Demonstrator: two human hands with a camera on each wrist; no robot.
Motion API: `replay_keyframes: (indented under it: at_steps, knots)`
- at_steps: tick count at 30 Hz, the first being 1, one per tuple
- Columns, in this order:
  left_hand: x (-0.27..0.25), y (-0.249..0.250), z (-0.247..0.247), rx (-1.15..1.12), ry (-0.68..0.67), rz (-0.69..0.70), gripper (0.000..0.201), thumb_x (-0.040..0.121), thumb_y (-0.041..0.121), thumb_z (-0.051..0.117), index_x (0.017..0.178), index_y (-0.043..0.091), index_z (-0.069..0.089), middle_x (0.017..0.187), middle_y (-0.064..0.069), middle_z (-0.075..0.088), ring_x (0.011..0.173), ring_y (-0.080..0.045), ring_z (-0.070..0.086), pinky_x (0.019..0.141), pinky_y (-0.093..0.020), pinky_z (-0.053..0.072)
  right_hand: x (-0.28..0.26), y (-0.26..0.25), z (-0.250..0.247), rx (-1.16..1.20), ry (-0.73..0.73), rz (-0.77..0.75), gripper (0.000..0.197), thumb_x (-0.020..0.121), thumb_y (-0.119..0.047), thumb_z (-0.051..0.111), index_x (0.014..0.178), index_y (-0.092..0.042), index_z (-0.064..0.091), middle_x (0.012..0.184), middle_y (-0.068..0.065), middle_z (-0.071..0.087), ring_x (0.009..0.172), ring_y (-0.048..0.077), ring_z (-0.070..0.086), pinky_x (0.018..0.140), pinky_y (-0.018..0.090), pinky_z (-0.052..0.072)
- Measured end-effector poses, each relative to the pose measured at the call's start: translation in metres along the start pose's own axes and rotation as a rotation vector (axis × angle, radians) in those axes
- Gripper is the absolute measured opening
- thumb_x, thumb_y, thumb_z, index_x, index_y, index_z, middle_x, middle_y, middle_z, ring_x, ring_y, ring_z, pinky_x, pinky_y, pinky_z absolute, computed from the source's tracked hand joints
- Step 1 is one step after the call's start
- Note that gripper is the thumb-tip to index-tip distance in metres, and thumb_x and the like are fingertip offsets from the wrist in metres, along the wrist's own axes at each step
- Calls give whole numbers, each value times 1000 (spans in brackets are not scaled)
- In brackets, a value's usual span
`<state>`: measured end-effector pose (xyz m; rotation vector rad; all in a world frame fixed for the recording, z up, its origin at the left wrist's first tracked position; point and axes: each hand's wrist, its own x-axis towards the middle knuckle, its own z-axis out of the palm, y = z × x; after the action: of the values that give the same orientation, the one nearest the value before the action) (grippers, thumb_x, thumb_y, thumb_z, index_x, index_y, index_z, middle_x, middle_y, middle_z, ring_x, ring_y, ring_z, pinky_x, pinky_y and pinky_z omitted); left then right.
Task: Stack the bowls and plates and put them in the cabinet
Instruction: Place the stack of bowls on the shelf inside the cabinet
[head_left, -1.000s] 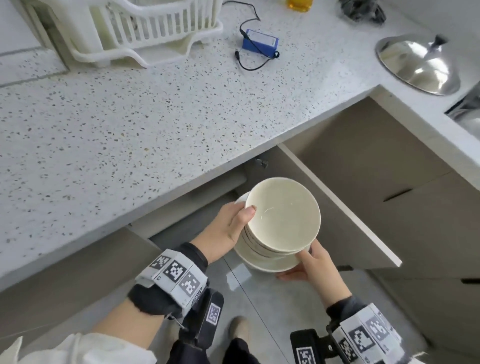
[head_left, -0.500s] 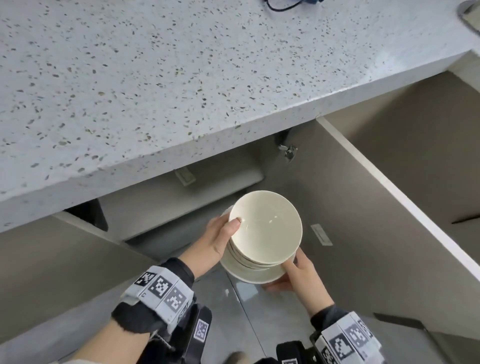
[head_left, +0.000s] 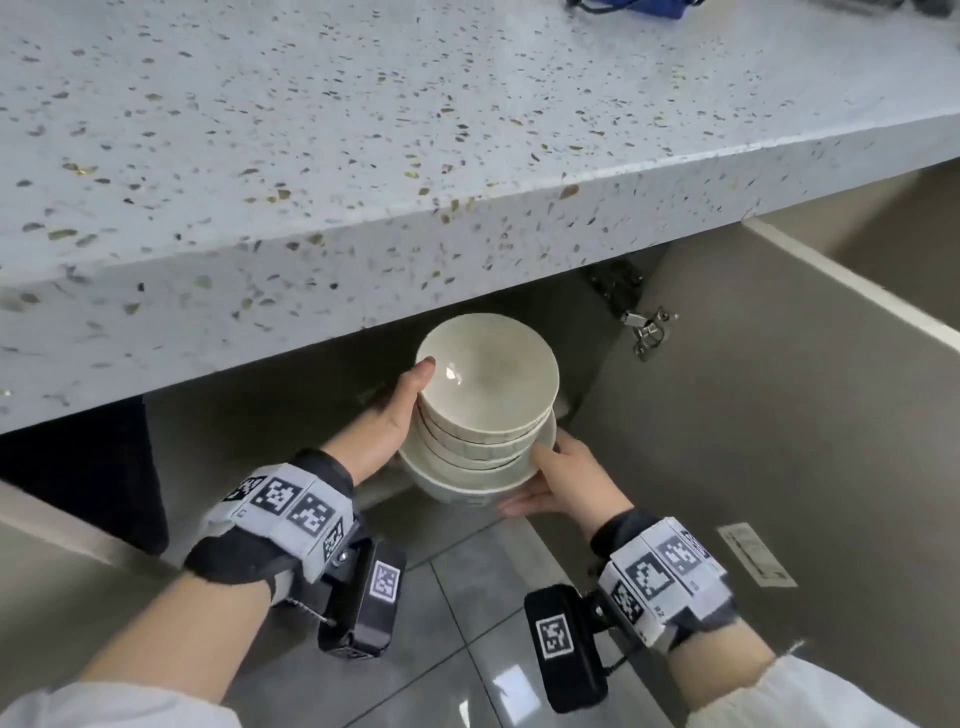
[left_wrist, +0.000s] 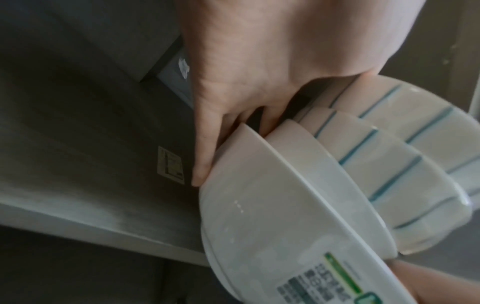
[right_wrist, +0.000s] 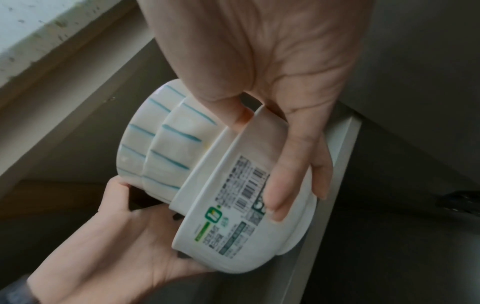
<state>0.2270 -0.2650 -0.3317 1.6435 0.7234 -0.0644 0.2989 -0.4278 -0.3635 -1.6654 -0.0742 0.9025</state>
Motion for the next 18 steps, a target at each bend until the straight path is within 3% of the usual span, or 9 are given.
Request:
replay_keyframes:
  at_steps: [3, 5, 7, 10, 13, 16, 18]
  knots:
    - [16, -3, 0, -31, 26, -7, 78, 77, 68, 34, 136, 17, 36, 118, -12, 44, 105, -24, 45, 101, -49, 44, 20, -3, 3, 26, -16, 5, 30, 95, -14, 39, 120, 1, 47, 72, 19, 63, 42, 19, 64, 48, 28, 58]
    - [28, -10, 0, -45, 33, 22, 72, 82, 65, 33, 135, 16, 37, 111, -9, 43, 101, -21, 44, 99, -46, 45, 32, -1, 6, 23, -21, 1, 29, 94, -15, 40, 117, 1, 49, 72, 21, 63, 41, 20, 64, 48, 28, 58]
    - [38, -18, -1, -46, 50, 46, 63, 87, 58, 31, 135, 17, 38, 116, -11, 46, 101, -21, 43, 99, -44, 44, 44, 3, 9, 22, -29, -6, 31, 94, -15, 42, 118, 3, 50, 76, 26, 63, 42, 21, 64, 49, 28, 58]
    - [46, -27, -2, -47, 67, 74, 62, 87, 57, 31, 136, 19, 37, 136, -16, 45, 106, -22, 44, 99, -42, 42, 58, 9, 12, 35, -35, -18, 33, 93, -14, 45, 119, 5, 50, 75, 27, 62, 41, 21, 65, 49, 28, 59]
    - [50, -31, -1, -68, 85, 112, 63, 86, 58, 32, 139, 22, 34, 145, -15, 37, 126, -28, 41, 102, -43, 39, 65, 9, 12, 64, -40, -40, 26, 92, -11, 45, 114, 2, 48, 76, 26, 62, 44, 25, 66, 51, 29, 59]
    - [57, -37, 1, -115, 112, 196, 61, 86, 57, 35, 139, 27, 34, 147, -3, 34, 133, -20, 33, 109, -38, 29, 69, 9, 12, 99, -36, -67, 24, 92, -6, 43, 116, -2, 45, 96, 30, 61, 62, 33, 64, 52, 29, 59]
    - [59, -43, 6, -118, 120, 257, 60, 85, 59, 38, 137, 31, 34, 141, 6, 35, 130, -13, 33, 106, -32, 26, 73, 10, 15, 147, -13, -87, 30, 92, -6, 43, 122, -2, 43, 117, 33, 56, 67, 34, 62, 47, 28, 59]
